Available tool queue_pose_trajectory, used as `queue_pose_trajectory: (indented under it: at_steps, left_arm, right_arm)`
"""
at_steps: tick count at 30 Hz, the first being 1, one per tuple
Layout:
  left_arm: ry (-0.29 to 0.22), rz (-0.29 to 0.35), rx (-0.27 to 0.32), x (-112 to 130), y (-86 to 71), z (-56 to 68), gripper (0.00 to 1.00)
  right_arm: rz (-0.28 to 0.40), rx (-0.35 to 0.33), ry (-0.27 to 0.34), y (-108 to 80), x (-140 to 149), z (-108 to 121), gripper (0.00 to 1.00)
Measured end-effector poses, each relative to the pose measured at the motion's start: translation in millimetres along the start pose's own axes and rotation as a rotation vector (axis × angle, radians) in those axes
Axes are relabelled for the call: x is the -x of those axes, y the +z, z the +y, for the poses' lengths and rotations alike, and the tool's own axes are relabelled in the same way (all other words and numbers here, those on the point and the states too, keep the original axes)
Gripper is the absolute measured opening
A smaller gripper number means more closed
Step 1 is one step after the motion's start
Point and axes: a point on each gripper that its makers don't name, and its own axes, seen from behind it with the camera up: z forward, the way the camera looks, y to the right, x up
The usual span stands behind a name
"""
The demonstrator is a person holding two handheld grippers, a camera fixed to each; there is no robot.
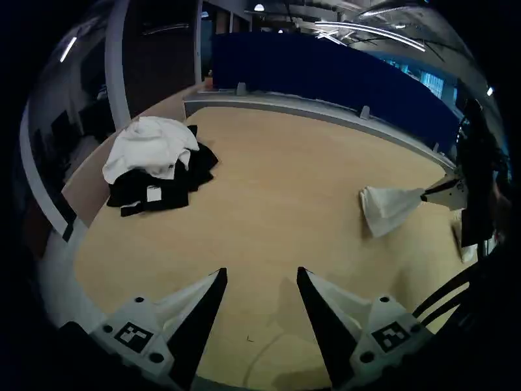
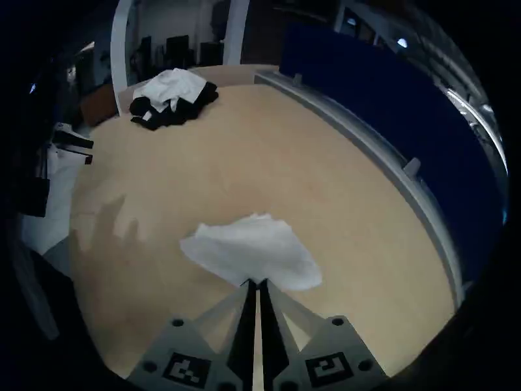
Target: Fold towel
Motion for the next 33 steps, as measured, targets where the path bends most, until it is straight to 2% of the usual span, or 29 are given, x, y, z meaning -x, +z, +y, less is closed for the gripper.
queue_pose_trajectory:
  at_steps: [6,12,24,33]
  left_arm:
    - [0.009,0.024,0.021,-13.8,1.3,6.8,0.79]
    - [0.012,0.038,0.04,-22.7,2.7,13.4,0.79]
    - [0.034,0.052,0.063,-32.6,-0.5,20.8,0.79]
    - [0.062,0.053,0.076,-37.3,-0.7,30.0,0.79]
  right_arm:
    - [0.036,0.043,-0.042,-32.1,-34.4,17.5,0.04]
    - [0.068,0.06,-0.039,-53.9,-56.5,27.4,0.04]
    - [0.073,0.09,-0.031,-77.6,-56.8,45.5,0.04]
    - [0.078,0.118,0.008,-104.6,-44.3,69.9,0.04]
